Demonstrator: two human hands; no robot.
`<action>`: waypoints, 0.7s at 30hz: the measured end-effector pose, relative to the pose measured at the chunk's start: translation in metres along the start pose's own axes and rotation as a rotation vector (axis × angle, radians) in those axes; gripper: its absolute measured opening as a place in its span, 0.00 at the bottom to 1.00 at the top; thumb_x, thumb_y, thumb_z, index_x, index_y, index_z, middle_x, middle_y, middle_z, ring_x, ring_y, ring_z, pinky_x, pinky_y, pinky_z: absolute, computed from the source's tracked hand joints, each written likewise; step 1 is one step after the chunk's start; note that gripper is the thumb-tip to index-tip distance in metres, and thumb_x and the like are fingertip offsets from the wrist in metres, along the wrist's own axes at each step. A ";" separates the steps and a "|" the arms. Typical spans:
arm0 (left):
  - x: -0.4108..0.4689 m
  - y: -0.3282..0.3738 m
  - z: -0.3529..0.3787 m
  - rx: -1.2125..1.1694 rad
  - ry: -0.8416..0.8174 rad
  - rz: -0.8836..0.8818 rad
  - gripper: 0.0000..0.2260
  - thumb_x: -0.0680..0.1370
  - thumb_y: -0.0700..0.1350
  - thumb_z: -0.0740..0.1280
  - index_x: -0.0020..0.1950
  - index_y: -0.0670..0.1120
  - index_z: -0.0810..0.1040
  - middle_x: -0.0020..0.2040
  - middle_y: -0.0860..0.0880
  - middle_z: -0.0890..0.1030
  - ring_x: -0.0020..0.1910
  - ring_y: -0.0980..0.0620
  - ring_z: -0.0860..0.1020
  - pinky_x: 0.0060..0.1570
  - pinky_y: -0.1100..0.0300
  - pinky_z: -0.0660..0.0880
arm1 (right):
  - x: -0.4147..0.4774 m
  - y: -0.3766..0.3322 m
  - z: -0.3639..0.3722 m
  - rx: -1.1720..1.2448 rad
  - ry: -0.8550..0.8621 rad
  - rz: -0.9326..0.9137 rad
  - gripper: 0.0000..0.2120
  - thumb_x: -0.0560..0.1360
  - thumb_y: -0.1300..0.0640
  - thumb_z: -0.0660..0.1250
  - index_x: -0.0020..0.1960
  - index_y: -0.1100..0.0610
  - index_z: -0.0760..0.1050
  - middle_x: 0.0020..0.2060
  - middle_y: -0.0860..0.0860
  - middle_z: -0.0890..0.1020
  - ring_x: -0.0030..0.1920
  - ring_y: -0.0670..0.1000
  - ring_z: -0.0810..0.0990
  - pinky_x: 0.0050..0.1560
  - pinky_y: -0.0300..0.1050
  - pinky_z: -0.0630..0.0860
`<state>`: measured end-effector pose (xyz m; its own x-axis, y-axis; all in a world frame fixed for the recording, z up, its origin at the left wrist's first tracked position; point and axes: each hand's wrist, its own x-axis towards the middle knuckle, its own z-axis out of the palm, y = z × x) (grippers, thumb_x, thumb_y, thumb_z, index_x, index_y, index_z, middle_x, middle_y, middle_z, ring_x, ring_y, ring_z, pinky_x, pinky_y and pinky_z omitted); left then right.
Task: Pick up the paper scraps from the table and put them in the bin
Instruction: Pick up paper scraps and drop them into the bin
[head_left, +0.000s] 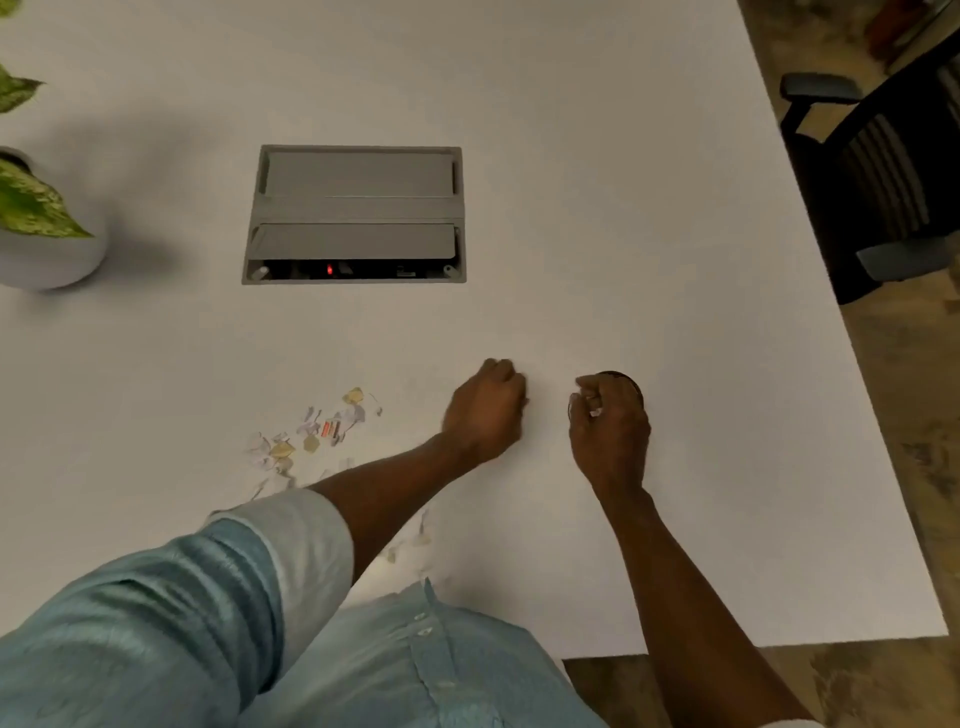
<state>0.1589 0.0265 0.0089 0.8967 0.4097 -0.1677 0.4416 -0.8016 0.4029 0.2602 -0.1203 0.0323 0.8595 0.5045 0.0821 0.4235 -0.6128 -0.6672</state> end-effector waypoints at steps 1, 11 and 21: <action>-0.012 -0.020 0.003 0.030 -0.024 -0.027 0.08 0.77 0.39 0.67 0.56 0.42 0.80 0.57 0.45 0.78 0.58 0.43 0.75 0.44 0.48 0.80 | -0.002 -0.002 0.008 0.029 -0.051 -0.020 0.07 0.77 0.61 0.70 0.55 0.55 0.80 0.51 0.51 0.82 0.47 0.48 0.81 0.48 0.42 0.79; -0.151 -0.131 0.025 0.105 -0.107 -0.140 0.40 0.78 0.75 0.59 0.72 0.42 0.74 0.78 0.41 0.70 0.76 0.40 0.68 0.69 0.46 0.75 | -0.014 -0.010 0.093 -0.273 -0.647 -0.167 0.23 0.78 0.59 0.67 0.72 0.59 0.71 0.64 0.56 0.74 0.66 0.56 0.73 0.62 0.52 0.77; -0.204 -0.112 0.059 0.075 -0.241 -0.347 0.47 0.74 0.74 0.65 0.80 0.43 0.61 0.85 0.39 0.51 0.83 0.38 0.54 0.79 0.43 0.63 | -0.033 -0.029 0.129 -0.409 -0.808 -0.441 0.26 0.72 0.64 0.68 0.70 0.61 0.70 0.64 0.56 0.69 0.67 0.56 0.67 0.59 0.48 0.77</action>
<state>-0.0723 0.0072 -0.0551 0.6720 0.5542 -0.4912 0.7115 -0.6673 0.2203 0.1825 -0.0409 -0.0471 0.2146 0.9051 -0.3672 0.8533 -0.3566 -0.3804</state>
